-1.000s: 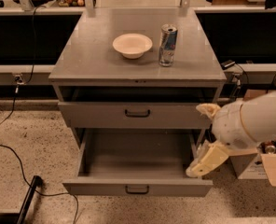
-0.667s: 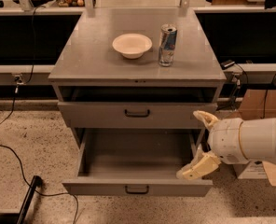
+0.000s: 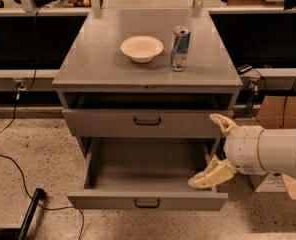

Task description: Close middle drawer

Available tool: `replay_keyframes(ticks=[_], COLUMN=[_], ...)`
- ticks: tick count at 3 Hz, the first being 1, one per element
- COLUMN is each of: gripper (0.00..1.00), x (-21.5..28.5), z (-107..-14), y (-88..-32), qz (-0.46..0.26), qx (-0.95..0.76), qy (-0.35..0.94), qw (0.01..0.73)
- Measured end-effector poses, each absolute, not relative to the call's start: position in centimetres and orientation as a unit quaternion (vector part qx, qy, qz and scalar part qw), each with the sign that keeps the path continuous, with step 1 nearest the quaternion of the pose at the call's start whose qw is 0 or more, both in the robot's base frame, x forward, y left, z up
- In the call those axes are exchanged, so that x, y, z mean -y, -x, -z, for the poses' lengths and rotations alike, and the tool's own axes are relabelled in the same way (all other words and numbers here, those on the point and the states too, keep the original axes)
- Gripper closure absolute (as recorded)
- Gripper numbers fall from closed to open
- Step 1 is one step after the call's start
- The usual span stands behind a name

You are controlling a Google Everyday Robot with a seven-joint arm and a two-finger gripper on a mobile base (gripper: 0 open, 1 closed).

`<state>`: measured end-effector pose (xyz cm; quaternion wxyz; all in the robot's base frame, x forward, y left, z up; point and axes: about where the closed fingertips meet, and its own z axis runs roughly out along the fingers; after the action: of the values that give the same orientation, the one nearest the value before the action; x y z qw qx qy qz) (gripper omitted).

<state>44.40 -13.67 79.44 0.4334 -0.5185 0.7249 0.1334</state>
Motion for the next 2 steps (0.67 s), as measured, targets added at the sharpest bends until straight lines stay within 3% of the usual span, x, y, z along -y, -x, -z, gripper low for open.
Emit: replay_keyframes(ticks=[2], gripper=[0.00], x=[13.5], z=[-67.1], y=[-42.4], qz=[-0.135], qx=[-0.682], qy=[0.520], qw=[0.496])
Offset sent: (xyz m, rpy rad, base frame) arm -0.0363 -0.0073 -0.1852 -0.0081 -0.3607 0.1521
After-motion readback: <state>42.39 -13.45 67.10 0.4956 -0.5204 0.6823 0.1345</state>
